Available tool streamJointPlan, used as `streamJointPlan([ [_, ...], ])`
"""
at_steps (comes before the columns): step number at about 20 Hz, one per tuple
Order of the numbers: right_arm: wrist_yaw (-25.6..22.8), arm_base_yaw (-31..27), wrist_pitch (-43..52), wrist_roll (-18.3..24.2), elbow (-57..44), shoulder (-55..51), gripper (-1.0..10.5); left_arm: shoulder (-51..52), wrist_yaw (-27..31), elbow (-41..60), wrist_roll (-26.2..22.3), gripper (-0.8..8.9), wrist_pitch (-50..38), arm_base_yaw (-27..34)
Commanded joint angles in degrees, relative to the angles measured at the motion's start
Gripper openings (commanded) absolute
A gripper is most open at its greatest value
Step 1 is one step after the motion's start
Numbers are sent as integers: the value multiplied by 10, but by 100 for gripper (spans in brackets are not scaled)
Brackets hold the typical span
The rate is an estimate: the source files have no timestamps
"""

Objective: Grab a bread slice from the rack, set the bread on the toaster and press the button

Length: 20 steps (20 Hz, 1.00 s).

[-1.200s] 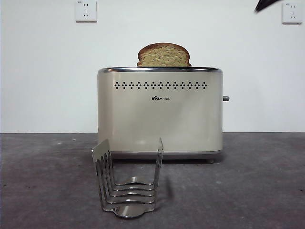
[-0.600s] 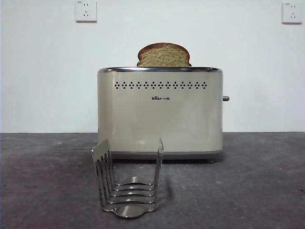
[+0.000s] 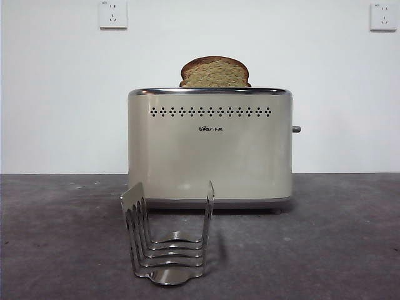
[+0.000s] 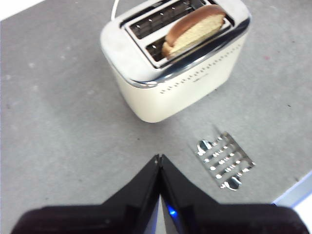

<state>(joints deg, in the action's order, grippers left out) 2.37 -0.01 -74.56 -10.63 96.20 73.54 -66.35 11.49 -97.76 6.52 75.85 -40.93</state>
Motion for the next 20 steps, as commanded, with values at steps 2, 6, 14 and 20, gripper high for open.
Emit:
streamJointPlan([
  [2, -14, 0, 1, 4, 1, 2, 0, 12, 7, 3, -54, -3, -1, 33],
  [6, -14, 0, 1, 4, 1, 2, 0, 12, 6, 7, -102, -3, -1, 101],
  [14, -14, 0, 1, 4, 1, 2, 0, 148, 5, 245, -146, -3, -197, 240],
  [20, -14, 0, 1, 4, 1, 2, 0, 331, -44, 617, -127, -3, -702, 321],
])
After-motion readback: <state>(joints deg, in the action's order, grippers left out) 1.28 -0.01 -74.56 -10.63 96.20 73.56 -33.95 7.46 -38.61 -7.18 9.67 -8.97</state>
